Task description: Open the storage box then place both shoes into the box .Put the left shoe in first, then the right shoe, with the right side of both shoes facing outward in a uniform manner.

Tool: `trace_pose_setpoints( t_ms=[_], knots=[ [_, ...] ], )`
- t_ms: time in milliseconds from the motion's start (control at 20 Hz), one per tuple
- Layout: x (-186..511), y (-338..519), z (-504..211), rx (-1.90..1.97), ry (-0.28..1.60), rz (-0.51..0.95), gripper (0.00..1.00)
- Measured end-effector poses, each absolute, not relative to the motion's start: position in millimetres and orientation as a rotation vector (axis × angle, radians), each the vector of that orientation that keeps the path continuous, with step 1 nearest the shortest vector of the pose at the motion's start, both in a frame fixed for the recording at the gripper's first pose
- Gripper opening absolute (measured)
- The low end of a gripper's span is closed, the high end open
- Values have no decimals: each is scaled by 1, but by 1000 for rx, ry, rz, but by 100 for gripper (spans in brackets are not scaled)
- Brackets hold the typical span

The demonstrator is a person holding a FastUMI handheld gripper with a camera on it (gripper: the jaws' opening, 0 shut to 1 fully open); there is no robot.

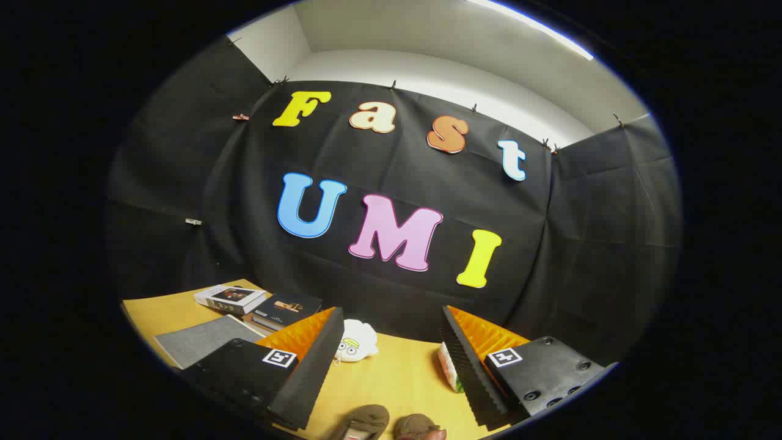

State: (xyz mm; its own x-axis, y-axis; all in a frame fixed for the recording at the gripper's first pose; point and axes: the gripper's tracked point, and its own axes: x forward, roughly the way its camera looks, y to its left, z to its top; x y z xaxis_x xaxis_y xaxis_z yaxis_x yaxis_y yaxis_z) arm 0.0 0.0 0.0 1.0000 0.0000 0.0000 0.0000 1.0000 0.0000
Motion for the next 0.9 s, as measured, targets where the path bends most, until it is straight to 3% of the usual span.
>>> trace_pose_setpoints(
  t_ms=[900],
  knots=[
    [-11, -3, -21, 9, 62, -21, 97]
  ],
)
